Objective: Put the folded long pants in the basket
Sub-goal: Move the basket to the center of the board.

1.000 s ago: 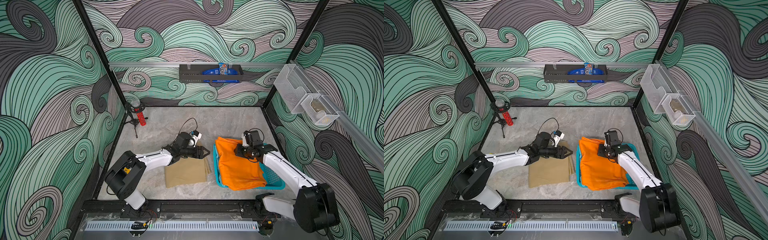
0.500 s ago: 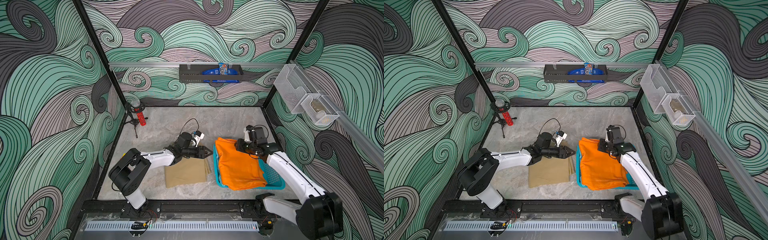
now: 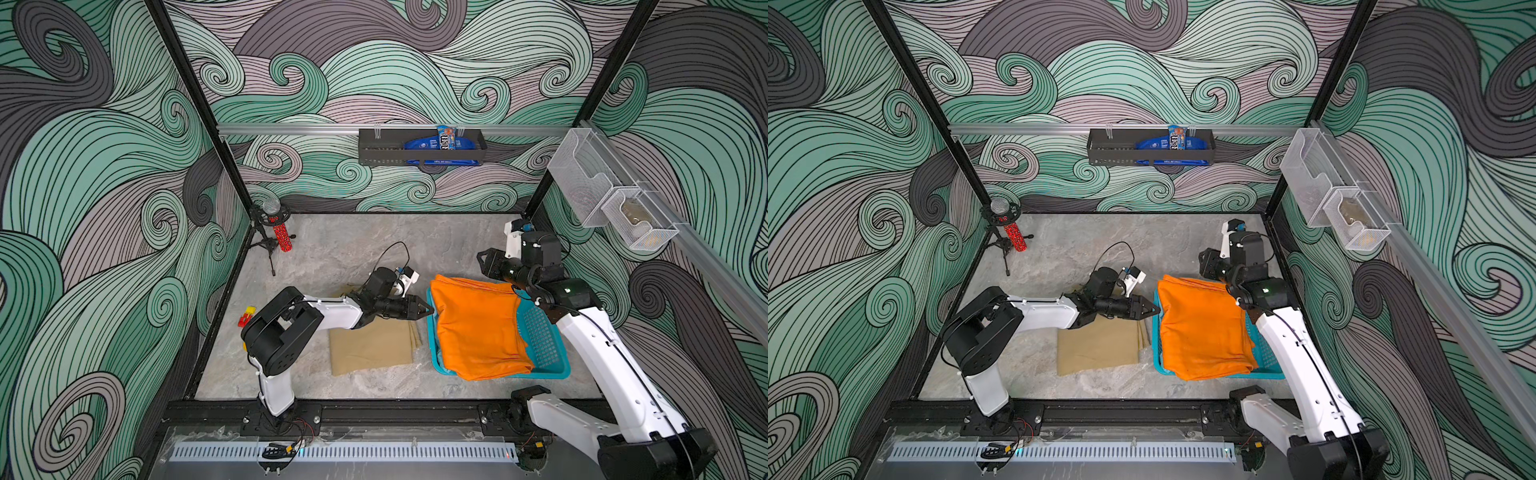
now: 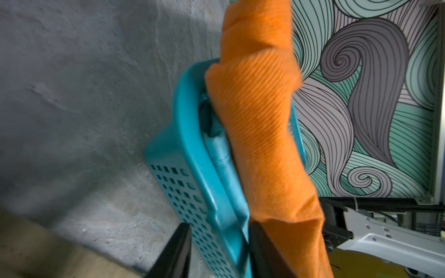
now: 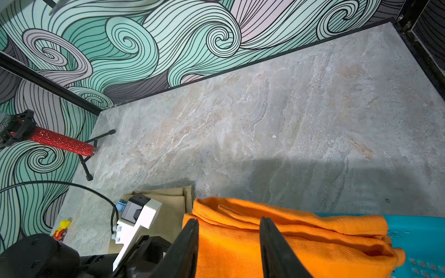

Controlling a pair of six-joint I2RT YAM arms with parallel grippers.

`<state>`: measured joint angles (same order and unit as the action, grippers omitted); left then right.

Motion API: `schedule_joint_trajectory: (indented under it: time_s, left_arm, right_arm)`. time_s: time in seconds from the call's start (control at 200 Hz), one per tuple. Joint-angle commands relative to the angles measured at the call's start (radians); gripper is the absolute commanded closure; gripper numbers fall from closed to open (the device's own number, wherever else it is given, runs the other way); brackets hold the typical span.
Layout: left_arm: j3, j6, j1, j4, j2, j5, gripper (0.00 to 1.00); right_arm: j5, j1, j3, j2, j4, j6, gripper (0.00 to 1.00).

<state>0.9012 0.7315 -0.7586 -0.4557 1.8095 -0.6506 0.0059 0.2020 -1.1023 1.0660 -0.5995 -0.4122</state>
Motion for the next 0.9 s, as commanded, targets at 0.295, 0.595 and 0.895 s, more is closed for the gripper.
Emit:
schedule_joint_trajectory:
  time_s: [0.295, 0.595, 0.895]
  left_arm:
    - [0.053, 0.09, 0.016, -0.041, 0.045, 0.04, 1.0]
    - [0.211, 0.218, 0.157, -0.123, 0.172, 0.04, 1.0]
    - [0.359, 0.267, 0.279, -0.132, 0.29, 0.07, 1.0]
  right_arm:
    - [0.026, -0.001, 0.032, 0.014, -0.032, 0.042, 0.55]
    - [0.031, -0.002, 0.067, 0.022, -0.029, 0.051, 0.55]
    - [0.039, -0.002, 0.081, 0.055, -0.029, 0.07, 0.55]
